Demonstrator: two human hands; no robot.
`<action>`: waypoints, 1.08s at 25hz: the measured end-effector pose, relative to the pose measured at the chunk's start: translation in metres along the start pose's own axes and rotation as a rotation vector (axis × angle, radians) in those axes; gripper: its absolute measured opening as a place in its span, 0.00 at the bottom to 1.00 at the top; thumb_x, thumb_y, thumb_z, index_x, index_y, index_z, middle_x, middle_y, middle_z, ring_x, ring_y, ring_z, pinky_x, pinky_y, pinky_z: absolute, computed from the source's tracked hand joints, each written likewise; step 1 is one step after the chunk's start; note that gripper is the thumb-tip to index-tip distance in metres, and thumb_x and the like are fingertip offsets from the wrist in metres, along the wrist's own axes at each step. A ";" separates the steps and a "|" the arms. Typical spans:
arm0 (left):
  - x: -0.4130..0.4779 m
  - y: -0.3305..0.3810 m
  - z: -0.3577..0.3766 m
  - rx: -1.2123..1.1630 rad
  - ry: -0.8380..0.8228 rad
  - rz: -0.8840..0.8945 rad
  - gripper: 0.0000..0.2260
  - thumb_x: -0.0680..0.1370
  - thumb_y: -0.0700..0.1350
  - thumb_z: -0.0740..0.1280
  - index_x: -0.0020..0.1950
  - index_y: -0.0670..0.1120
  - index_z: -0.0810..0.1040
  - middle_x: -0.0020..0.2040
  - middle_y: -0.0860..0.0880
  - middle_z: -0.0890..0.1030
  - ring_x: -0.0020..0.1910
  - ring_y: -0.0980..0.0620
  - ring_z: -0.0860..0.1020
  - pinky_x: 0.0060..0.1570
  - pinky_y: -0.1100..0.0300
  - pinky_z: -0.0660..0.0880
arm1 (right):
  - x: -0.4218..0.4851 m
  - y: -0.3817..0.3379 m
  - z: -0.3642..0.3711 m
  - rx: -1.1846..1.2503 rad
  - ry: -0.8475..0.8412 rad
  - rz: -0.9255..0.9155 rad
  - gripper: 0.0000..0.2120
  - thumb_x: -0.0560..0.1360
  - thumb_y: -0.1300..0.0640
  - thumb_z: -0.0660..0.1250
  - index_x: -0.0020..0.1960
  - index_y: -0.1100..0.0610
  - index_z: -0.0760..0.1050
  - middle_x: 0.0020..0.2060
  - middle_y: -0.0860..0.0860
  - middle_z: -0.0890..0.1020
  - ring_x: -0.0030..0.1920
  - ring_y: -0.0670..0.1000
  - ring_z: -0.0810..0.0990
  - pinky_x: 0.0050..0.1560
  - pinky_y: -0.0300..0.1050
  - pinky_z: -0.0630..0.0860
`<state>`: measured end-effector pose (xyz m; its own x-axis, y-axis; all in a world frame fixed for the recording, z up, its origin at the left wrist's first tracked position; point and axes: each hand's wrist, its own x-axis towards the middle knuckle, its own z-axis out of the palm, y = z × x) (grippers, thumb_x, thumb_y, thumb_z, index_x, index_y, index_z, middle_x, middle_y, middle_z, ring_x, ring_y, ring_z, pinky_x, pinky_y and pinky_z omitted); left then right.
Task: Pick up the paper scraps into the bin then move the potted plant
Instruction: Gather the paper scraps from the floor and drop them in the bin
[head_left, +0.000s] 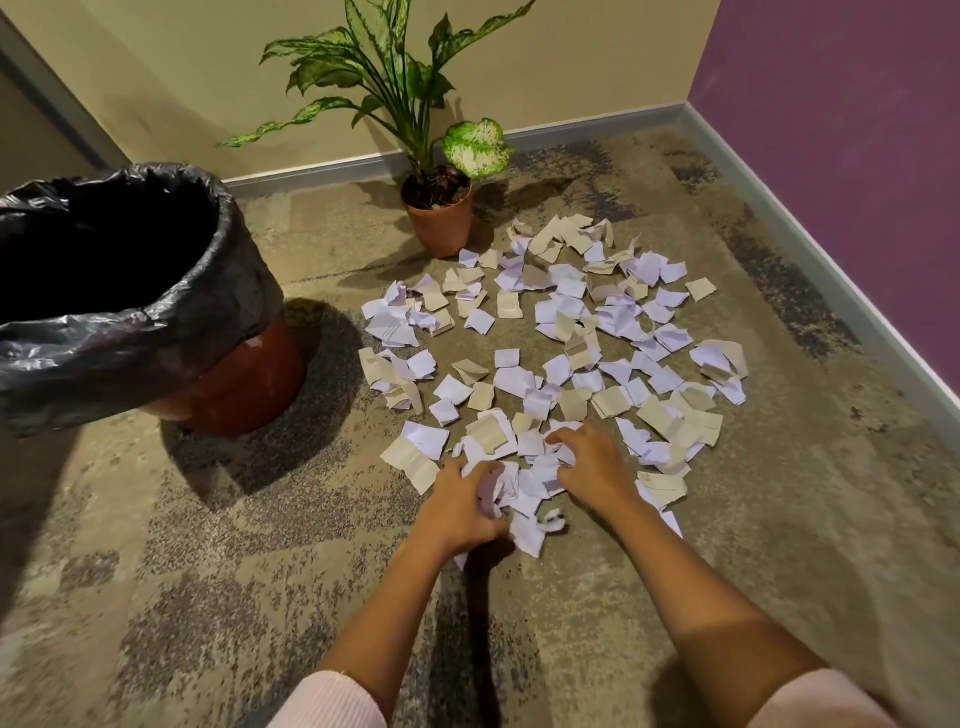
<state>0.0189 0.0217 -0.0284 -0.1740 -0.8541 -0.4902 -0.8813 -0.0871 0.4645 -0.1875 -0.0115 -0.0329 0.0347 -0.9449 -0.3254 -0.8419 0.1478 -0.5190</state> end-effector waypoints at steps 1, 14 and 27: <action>-0.001 0.005 0.001 0.015 -0.058 -0.010 0.46 0.62 0.63 0.76 0.75 0.59 0.58 0.72 0.44 0.56 0.73 0.41 0.59 0.67 0.43 0.69 | 0.000 0.000 0.000 -0.006 -0.056 0.007 0.27 0.69 0.56 0.70 0.67 0.48 0.72 0.65 0.56 0.70 0.66 0.59 0.67 0.63 0.50 0.68; 0.010 0.032 0.012 0.165 0.099 0.047 0.23 0.74 0.44 0.69 0.69 0.53 0.69 0.64 0.44 0.66 0.65 0.42 0.66 0.54 0.48 0.75 | -0.001 -0.005 0.003 -0.294 -0.090 -0.109 0.24 0.73 0.64 0.64 0.67 0.50 0.72 0.66 0.55 0.68 0.67 0.59 0.63 0.62 0.51 0.69; 0.008 0.021 -0.002 -0.112 0.290 0.029 0.07 0.74 0.43 0.68 0.48 0.40 0.79 0.45 0.43 0.79 0.45 0.44 0.77 0.41 0.54 0.72 | -0.015 0.000 0.006 -0.136 0.208 -0.059 0.16 0.68 0.72 0.64 0.52 0.60 0.82 0.48 0.59 0.80 0.53 0.60 0.77 0.42 0.43 0.65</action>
<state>-0.0003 0.0117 -0.0210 -0.0516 -0.9664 -0.2519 -0.8209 -0.1026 0.5618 -0.1842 0.0040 -0.0329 -0.0137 -0.9926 -0.1209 -0.9069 0.0633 -0.4167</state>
